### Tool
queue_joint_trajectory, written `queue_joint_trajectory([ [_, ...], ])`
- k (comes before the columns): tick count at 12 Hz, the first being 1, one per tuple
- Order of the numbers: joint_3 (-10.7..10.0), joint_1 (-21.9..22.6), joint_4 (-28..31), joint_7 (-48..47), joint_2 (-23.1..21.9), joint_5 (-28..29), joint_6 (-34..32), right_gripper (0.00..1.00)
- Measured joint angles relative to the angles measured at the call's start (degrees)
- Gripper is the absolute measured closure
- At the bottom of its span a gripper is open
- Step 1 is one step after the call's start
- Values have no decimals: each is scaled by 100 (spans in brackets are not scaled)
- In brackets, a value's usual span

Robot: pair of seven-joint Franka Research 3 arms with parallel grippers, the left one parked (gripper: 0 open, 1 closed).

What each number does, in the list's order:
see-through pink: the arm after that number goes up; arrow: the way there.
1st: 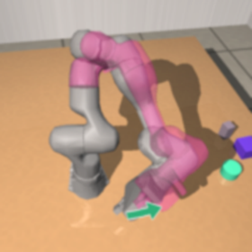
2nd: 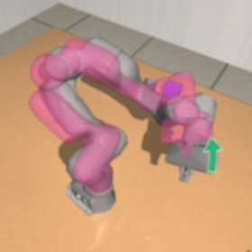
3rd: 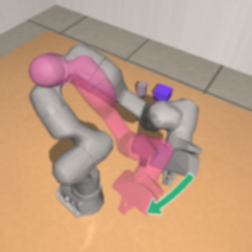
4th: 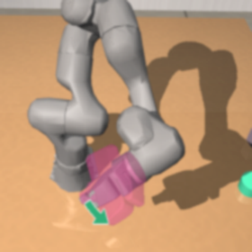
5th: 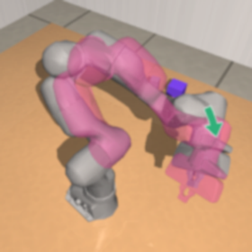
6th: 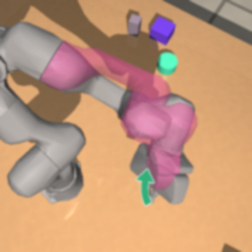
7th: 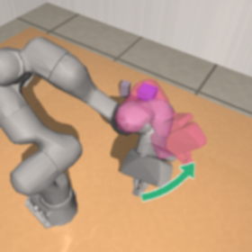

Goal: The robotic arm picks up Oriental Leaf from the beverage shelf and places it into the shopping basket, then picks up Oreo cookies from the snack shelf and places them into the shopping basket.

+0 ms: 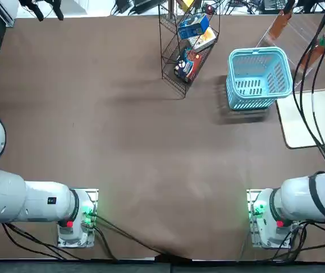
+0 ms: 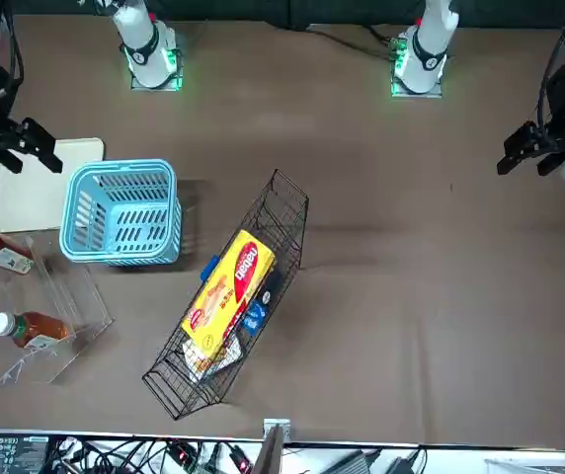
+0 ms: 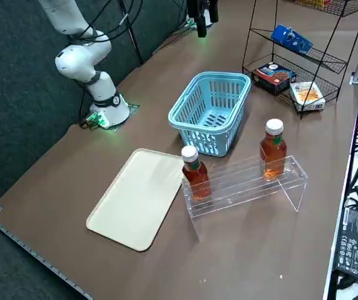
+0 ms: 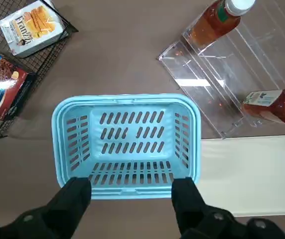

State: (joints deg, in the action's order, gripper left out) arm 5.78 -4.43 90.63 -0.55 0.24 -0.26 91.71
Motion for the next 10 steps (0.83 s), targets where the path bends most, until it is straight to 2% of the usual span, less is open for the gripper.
queue_joint_trajectory([
  [10,-22,-27,10,212,30,-5,17,0],
])
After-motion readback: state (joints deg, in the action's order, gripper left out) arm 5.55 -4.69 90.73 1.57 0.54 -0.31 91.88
